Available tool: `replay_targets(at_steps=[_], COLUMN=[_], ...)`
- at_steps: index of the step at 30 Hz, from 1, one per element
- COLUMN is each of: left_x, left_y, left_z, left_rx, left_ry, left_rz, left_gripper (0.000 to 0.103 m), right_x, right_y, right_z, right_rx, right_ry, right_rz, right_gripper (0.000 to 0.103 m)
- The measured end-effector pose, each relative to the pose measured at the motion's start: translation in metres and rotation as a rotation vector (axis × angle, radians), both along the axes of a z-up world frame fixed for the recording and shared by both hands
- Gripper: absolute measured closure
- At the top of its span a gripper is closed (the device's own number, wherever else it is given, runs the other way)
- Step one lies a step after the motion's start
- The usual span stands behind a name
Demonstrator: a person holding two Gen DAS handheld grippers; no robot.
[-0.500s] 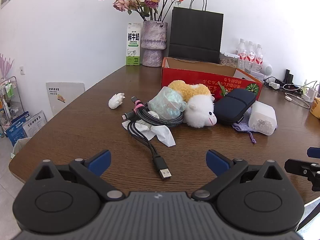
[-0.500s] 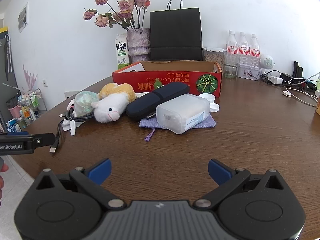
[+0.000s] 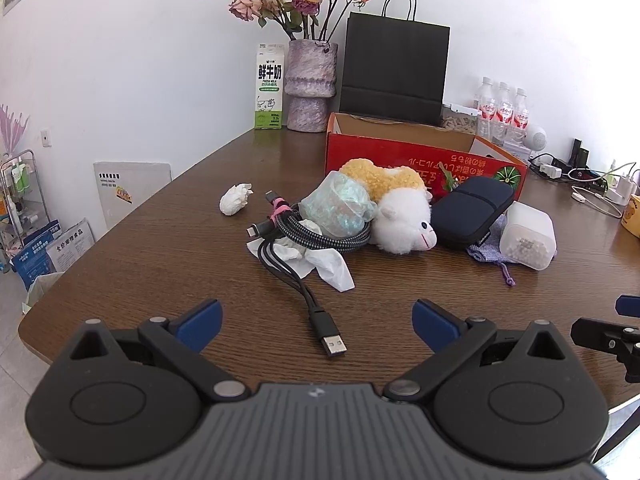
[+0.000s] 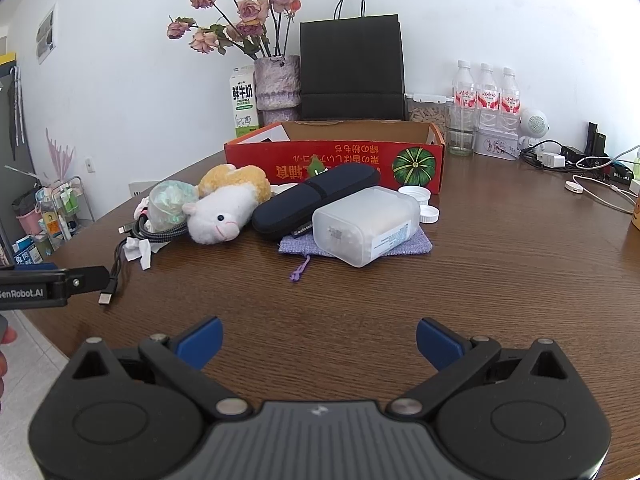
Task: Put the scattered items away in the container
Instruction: 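Move both tools toward the items on the table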
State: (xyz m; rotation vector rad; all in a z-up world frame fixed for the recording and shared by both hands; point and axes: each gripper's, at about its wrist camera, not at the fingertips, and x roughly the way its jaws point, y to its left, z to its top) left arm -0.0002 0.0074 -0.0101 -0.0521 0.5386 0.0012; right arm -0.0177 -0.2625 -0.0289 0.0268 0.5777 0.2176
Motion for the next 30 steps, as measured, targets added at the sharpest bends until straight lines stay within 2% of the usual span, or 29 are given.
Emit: replay_targets(at_steps=[30], left_x=[0.015], left_y=[0.015], left_z=[-0.006], left_rx=[-0.029], left_ry=[0.03], left_rz=[0.037], left_gripper=[0.0], right_x=[0.017], right_y=[0.002], right_z=[-0.006], right_rx=[-0.013], right_ry=[0.032], right_rz=[-0.01], right_gripper=[0.0])
